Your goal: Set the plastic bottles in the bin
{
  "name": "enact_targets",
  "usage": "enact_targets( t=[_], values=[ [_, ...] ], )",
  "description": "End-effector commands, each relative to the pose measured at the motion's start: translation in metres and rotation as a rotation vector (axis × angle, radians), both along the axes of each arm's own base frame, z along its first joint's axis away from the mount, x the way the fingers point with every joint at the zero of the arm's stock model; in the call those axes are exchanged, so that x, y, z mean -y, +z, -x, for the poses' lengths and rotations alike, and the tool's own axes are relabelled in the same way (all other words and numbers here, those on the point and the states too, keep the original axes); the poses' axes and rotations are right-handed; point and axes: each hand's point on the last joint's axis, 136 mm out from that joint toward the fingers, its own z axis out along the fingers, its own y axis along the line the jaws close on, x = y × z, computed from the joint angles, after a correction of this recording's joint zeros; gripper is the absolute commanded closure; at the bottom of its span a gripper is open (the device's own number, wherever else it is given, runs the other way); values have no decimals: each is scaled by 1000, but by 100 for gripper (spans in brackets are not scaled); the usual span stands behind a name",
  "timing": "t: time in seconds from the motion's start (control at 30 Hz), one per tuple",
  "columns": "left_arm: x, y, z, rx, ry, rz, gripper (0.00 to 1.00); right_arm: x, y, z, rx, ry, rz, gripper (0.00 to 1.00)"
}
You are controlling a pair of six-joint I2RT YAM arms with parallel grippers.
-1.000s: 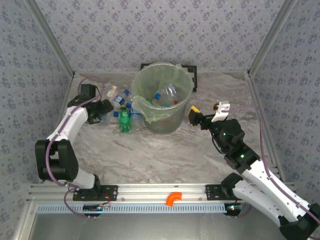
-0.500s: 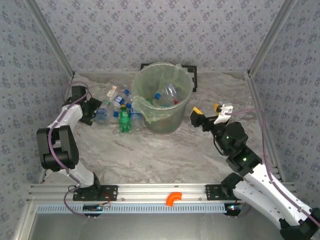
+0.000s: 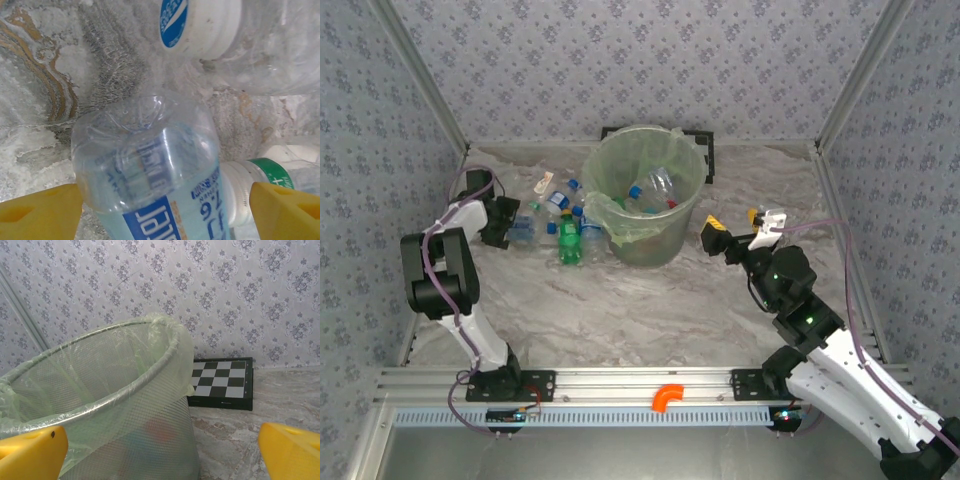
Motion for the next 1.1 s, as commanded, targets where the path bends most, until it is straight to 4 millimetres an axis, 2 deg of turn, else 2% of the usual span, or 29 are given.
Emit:
enact_targets(
  t=[0.0, 0.1, 0.27, 0.43, 0.53, 0.6, 0.67, 0.83, 1.07],
  values=[
    [-7, 6, -9, 15, 23, -21, 14, 4, 5, 1, 15, -9, -26, 0],
    [-5, -3, -10, -13, 4, -11, 15, 4, 3, 0, 13, -10, -25, 0],
    [-2, -8, -11, -6, -10, 0, 24, 4, 4, 0, 13, -12, -26, 0],
    [-3, -11, -10, -20, -26, -13, 17, 4, 5, 0, 16, -7, -27, 0],
    [-3, -13, -10, -22, -30, -16, 23, 4, 5, 1, 15, -7, -26, 1],
    [-4, -15, -10, -30, -33, -17, 31, 5, 6, 1, 17, -10, -28, 1],
    [-3, -15, -7, -35, -33, -16, 33, 5, 7, 2, 19, -11, -29, 1],
    [-2, -2, 0, -7, -25, -20, 41, 6, 8, 3, 24, -11, -33, 1],
    [0, 36, 17, 67, -32, -45, 41, 6, 9, 4, 28, -6, -39, 1]
  ],
)
